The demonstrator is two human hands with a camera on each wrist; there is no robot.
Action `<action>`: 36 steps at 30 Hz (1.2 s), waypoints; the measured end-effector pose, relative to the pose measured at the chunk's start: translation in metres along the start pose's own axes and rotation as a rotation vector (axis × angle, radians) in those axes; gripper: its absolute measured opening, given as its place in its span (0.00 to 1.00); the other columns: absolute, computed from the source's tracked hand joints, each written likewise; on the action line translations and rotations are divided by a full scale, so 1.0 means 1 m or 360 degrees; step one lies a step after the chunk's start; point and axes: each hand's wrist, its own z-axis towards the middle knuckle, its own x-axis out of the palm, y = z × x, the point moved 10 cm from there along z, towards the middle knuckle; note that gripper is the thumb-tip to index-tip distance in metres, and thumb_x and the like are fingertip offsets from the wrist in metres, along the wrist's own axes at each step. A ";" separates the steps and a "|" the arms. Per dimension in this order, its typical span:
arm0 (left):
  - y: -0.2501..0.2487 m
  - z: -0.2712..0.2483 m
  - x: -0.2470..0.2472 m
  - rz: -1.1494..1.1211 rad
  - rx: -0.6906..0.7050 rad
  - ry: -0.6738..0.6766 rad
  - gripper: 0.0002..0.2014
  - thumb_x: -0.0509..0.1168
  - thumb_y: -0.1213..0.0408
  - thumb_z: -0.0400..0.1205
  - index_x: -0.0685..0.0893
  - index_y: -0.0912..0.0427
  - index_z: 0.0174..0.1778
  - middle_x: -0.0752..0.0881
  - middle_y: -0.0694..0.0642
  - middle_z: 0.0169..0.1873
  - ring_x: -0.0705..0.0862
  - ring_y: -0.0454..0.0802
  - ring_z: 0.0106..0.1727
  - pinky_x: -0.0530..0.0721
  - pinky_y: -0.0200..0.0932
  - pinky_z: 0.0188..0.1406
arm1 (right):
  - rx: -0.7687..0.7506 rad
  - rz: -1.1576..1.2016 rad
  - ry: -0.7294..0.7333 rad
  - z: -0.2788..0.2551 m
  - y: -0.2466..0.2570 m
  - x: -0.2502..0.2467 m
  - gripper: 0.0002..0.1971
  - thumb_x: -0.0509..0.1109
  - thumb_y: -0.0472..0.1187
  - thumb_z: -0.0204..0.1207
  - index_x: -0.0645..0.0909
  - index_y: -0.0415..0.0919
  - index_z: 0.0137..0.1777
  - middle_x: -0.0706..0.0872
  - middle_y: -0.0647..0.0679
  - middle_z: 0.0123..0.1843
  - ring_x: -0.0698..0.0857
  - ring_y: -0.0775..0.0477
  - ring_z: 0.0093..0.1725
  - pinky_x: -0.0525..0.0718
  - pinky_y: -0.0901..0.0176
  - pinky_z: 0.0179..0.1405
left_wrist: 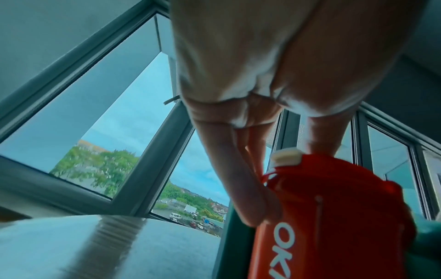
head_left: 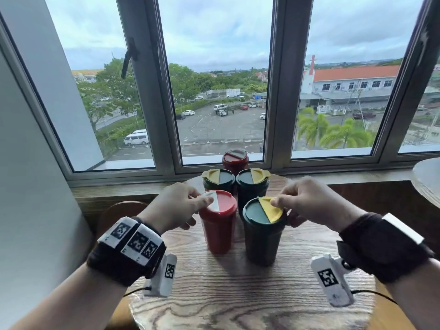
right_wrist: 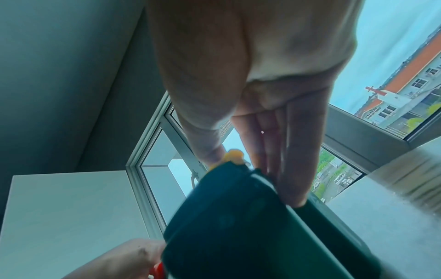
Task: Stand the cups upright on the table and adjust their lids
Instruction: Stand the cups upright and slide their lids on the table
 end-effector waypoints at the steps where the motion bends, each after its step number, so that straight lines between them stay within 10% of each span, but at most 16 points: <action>1: 0.000 0.000 0.000 -0.0001 -0.0039 0.0025 0.18 0.69 0.48 0.85 0.90 0.62 0.49 0.94 0.60 0.40 0.94 0.54 0.33 0.96 0.55 0.37 | 0.0049 0.0010 0.0066 0.001 0.001 0.003 0.11 0.77 0.41 0.78 0.92 0.32 0.40 0.93 0.33 0.37 0.93 0.37 0.32 0.94 0.45 0.34; 10: 0.005 0.012 -0.003 -0.0063 -0.0162 0.0004 0.18 0.69 0.61 0.84 0.92 0.74 0.40 0.93 0.72 0.33 0.89 0.58 0.28 0.95 0.54 0.37 | 0.0229 -0.0028 0.0127 0.017 0.001 0.001 0.13 0.75 0.35 0.79 0.90 0.21 0.42 0.90 0.29 0.31 0.91 0.37 0.28 0.90 0.54 0.27; 36: -0.008 0.016 -0.007 0.0286 -0.0018 -0.0307 0.26 0.63 0.49 0.85 0.92 0.66 0.31 0.91 0.56 0.21 0.93 0.53 0.25 0.94 0.50 0.43 | 0.0191 0.0063 -0.0125 0.037 -0.001 0.001 0.17 0.74 0.40 0.80 0.89 0.21 0.43 0.91 0.26 0.34 0.94 0.32 0.30 0.94 0.45 0.31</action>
